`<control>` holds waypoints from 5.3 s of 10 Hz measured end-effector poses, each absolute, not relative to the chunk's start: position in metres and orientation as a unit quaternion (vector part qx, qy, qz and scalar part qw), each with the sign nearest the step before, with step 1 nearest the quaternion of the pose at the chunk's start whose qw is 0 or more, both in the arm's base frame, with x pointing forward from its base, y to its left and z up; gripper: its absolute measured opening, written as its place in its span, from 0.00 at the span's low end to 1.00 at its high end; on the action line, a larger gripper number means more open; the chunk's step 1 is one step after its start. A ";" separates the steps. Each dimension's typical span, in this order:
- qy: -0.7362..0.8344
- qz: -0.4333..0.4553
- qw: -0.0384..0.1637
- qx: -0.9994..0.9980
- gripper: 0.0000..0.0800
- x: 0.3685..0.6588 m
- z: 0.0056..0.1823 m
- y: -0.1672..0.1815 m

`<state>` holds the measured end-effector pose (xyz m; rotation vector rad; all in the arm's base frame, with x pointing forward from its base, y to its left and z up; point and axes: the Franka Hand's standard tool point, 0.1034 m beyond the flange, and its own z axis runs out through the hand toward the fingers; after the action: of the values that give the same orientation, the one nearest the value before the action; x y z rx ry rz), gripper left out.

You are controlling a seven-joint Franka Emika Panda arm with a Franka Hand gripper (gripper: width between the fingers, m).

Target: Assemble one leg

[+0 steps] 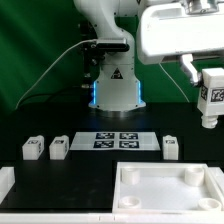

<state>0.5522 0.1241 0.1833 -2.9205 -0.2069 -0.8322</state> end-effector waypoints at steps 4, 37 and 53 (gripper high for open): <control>-0.062 -0.261 0.048 -0.962 0.37 0.556 0.182 0.121; -0.082 -0.301 0.045 -0.949 0.37 0.616 0.082 0.115; -0.079 -0.223 0.047 -0.970 0.81 0.629 0.121 0.113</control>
Offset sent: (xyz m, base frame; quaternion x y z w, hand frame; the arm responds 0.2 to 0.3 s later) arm 0.0000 0.0000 0.0000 0.0000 0.0000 0.0000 1.0000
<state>0.6295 0.1126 0.1211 -2.9606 -0.2423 -0.6800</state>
